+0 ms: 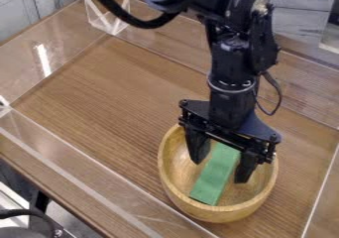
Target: Remove the green block from inside the brown bowl and put it on the table
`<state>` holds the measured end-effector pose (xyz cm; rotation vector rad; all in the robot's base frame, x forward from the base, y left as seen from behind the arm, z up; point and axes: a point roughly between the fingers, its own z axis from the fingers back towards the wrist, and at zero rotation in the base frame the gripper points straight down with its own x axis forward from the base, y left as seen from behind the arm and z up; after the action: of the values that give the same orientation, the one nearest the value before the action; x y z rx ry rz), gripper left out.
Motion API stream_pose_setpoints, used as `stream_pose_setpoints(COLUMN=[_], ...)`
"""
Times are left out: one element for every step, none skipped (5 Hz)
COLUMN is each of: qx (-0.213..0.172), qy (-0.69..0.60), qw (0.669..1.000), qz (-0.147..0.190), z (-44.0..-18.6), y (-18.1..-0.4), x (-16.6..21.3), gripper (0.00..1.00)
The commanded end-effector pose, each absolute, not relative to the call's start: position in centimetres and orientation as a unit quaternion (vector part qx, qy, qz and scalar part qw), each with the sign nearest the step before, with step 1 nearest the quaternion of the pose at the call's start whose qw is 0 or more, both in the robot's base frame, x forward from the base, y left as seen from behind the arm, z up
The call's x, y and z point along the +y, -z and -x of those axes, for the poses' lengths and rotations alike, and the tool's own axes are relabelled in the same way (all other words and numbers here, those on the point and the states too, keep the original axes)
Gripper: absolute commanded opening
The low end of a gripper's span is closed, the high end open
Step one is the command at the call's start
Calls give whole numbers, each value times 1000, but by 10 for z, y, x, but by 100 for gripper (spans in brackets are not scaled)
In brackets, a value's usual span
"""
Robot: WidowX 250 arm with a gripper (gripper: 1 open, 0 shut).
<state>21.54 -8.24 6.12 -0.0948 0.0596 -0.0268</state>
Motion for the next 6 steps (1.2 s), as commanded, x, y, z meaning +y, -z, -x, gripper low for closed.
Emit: stream_pose_setpoints(qx=[-10, -13, -16, -20, -24, -26], qy=[22, 24, 26, 28, 29, 31], qw=[998, 998, 997, 997, 997, 997], qz=[60, 62, 65, 66, 67, 67], z=[-221, -222, -221, -221, -221, -221], y=[-77, -76, -76, -75, -75, -74], x=[-83, -84, -84, -85, -85, -86], gripper=[100, 100, 100, 100, 100, 100])
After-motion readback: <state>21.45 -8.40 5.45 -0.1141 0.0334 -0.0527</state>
